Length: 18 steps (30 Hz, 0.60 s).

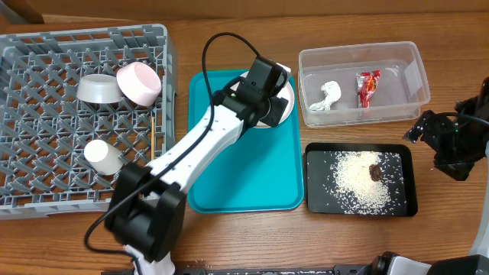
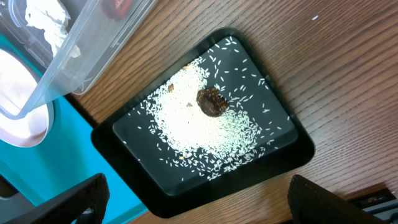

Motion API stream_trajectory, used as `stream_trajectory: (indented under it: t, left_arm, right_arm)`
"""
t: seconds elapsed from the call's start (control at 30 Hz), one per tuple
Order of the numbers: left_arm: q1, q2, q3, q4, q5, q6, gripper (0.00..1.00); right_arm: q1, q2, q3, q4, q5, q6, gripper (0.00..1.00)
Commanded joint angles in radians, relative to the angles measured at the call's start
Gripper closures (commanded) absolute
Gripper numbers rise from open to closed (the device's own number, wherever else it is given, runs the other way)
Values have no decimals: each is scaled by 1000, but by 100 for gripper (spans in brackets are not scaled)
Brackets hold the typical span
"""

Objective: Sort waste into correct bins and load items into the dishwasher
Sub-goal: 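Lift and tilt the white plate with the left gripper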

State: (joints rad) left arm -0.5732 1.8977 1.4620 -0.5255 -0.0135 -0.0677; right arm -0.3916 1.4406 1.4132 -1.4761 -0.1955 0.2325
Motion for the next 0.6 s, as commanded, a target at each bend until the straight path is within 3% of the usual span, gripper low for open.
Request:
stream_trajectory:
  t: [0.0, 0.13, 0.33, 0.47, 0.57]
  left_arm:
    - [10, 74, 20, 27, -20, 40, 44]
    - [16, 130, 20, 19, -23, 43, 55]
    - [33, 190, 20, -65, -49, 43, 60]
    - [56, 195, 20, -171, -53, 43, 89]
    - [84, 195, 20, -254, -74, 11, 96]
  right_arm:
    - [-2, -27, 22, 3, -11, 3, 6]
    - [-2, -27, 22, 3, -11, 3, 6]
    - [-2, -27, 22, 3, -11, 3, 6]
    - [-2, -27, 22, 3, -11, 3, 6]
    - [-2, -27, 22, 4, -11, 3, 6]
